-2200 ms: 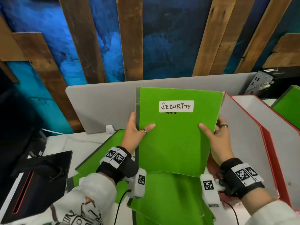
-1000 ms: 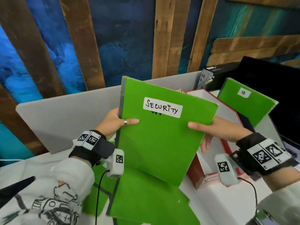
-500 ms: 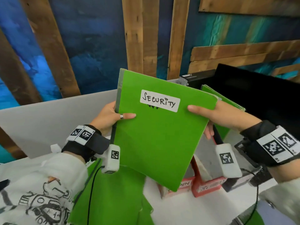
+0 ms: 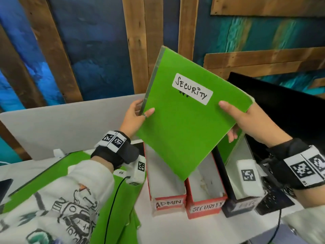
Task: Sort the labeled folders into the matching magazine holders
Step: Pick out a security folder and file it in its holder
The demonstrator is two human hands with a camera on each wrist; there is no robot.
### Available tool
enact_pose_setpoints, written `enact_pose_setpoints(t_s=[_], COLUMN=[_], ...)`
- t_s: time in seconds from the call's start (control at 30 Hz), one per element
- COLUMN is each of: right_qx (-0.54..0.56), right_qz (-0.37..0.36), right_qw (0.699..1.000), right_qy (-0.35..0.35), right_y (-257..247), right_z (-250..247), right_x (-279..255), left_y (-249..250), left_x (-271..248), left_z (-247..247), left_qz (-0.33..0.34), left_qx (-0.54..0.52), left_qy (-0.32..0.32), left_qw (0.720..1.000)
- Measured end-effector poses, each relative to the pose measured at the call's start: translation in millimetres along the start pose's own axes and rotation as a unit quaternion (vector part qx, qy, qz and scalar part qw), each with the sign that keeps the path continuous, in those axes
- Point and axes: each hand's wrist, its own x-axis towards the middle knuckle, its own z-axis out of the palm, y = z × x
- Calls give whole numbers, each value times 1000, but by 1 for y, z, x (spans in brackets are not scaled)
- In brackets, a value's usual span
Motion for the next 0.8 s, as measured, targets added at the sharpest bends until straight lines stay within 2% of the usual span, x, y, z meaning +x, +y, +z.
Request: enact_pose_setpoints(t_s=[0.07, 0.13, 0.23, 0.3, 0.4, 0.5, 0.67, 0.8], right_qx=[24, 42, 52, 32, -28, -119, -222, -240], right_qz=[-21, -43, -73, -70, -27, 26, 155, 195], right_qw=[998, 990, 972, 970, 976, 976, 958, 950], right_qy=[53, 126, 216, 232, 212, 180, 89, 32], right_y=[2, 2, 2, 4, 7, 18, 53, 82], right_z=[-6, -10, -22, -34, -47, -44, -5, 37], right_x=[-1, -4, -8, -9, -12, -15, -2, 10], left_y=[-8, -20, -39, -48, -61, -74, -89, -90], left_x=[-3, -9, -21, -28, -32, -35, -36, -36], left_z=[12, 24, 44, 58, 76, 88, 93, 93], left_qz=[-32, -51, -55, -54, -64, -71, -61, -56], left_qx=[12, 57, 160, 183, 214, 235, 276, 273], left_qy=[10, -16, -117, -176, -252, -285, -281, -257], left_qw=[999, 997, 979, 966, 942, 927, 917, 925])
